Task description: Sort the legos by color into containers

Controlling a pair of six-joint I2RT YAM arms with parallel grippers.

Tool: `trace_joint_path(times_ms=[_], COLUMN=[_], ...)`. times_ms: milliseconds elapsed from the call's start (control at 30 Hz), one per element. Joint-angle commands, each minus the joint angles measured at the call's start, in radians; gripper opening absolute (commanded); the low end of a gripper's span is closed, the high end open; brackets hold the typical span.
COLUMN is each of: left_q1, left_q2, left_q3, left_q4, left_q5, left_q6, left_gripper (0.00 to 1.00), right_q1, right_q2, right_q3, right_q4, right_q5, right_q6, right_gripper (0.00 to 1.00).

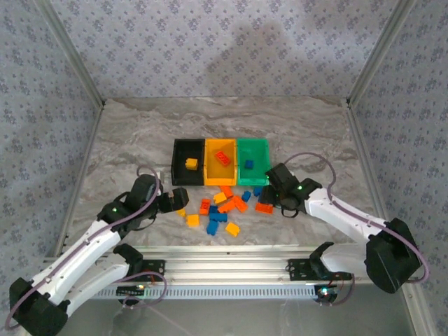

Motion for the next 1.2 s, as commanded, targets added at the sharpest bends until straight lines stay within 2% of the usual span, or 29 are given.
trace_joint_path(times_ms=[0, 133, 267, 467, 600, 733, 933, 1000, 1100, 1167], left_q1=[0.005, 0.005, 0.006, 0.006, 0.007, 0.008, 0.011, 0.014, 0.015, 0.015], left_q2=[0.008, 0.017, 0.021, 0.017, 0.015, 0.014, 0.018, 0.021, 0.026, 0.028], left_q3=[0.001, -0.008, -0.008, -0.008, -0.010, -0.008, -0.020, -0.026, -0.030, -0.027], left_q4=[0.033, 0.047, 0.047, 0.038, 0.034, 0.038, 0.051, 0.057, 0.064, 0.067], left_q5=[0.010, 0.015, 0.018, 0.018, 0.017, 0.016, 0.020, 0.024, 0.030, 0.030], left_q6=[-0.013, -0.019, -0.021, -0.019, -0.016, -0.016, -0.013, -0.017, -0.016, -0.016], left_gripper=[0.99, 0.99, 0.99, 1.00, 0.99, 0.99, 1.00, 1.00, 0.99, 0.99], right_q1=[-0.050, -0.118, -0.137, -0.159, -0.166, -0.179, -0.237, -0.251, -0.239, -0.213], right_q2=[-0.003, 0.054, 0.109, 0.202, 0.228, 0.197, 0.043, 0.011, 0.019, 0.052], right_q3=[-0.015, -0.020, -0.015, -0.009, -0.021, -0.062, -0.128, -0.129, -0.104, -0.084], right_q4=[0.059, 0.137, 0.231, 0.266, 0.248, 0.194, 0.096, 0.097, 0.132, 0.139], right_q5=[-0.018, -0.045, -0.039, -0.060, -0.063, -0.052, -0.034, -0.045, -0.083, -0.092], right_q6=[0.037, 0.041, 0.047, 0.052, 0.065, 0.083, 0.085, 0.069, 0.025, 0.025], right_gripper=[0.61, 0.59, 0.59, 0.59, 0.55, 0.48, 0.44, 0.45, 0.56, 0.60])
